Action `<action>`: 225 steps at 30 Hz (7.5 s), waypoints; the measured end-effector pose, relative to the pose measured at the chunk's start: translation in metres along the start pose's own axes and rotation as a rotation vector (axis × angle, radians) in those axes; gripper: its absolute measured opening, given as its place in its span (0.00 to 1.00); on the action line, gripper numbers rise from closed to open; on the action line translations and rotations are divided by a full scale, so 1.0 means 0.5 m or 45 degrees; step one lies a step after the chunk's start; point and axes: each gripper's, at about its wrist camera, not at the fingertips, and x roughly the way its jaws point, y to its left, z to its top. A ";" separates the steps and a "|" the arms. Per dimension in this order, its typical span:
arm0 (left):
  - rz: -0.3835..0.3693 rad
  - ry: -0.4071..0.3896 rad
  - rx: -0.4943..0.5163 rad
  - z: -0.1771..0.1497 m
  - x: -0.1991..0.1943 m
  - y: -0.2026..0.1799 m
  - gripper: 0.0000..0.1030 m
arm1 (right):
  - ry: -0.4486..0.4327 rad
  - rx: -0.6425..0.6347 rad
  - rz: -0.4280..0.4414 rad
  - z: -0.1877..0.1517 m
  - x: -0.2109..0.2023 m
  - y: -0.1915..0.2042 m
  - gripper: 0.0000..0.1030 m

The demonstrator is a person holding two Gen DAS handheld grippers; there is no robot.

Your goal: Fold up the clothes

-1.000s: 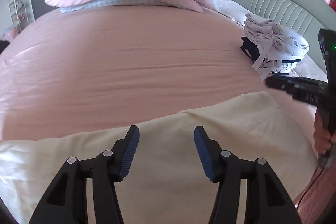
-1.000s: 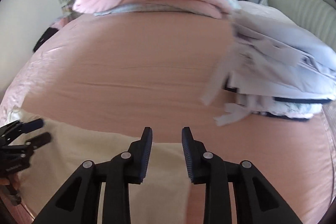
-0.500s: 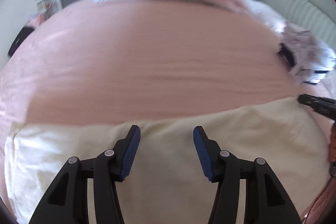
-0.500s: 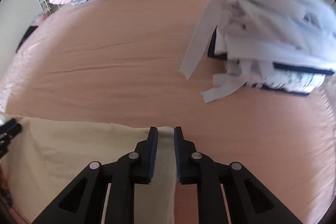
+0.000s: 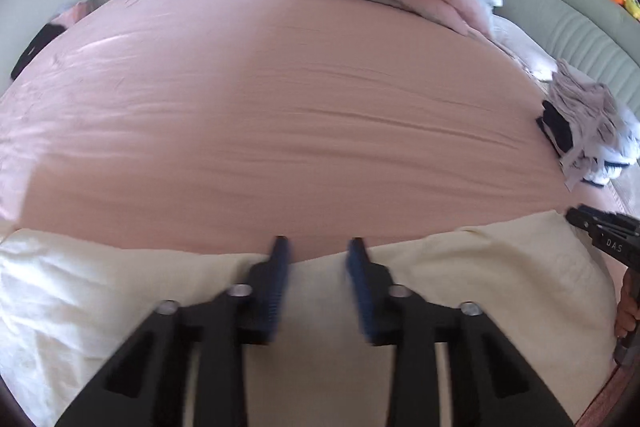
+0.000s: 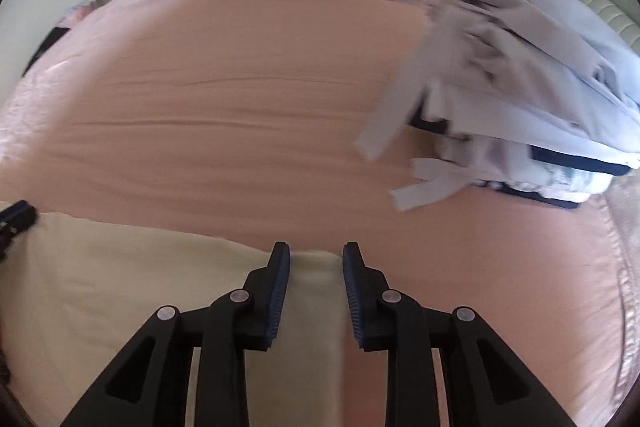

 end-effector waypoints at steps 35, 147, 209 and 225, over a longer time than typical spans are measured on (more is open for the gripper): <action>-0.466 0.186 0.606 -0.248 -0.139 -0.395 0.55 | -0.078 0.200 0.409 -0.271 -0.197 -0.078 0.52; -0.401 -0.168 -0.495 -0.086 -0.323 0.725 0.07 | -0.010 -0.346 0.606 -0.018 -0.109 0.822 0.50; -0.006 0.290 0.097 -0.139 -0.304 0.208 0.45 | -0.010 -0.206 0.331 -0.190 -0.205 0.288 0.53; 0.056 0.185 0.246 -0.035 -0.165 0.188 0.29 | 0.071 0.072 0.072 -0.034 0.014 0.103 0.58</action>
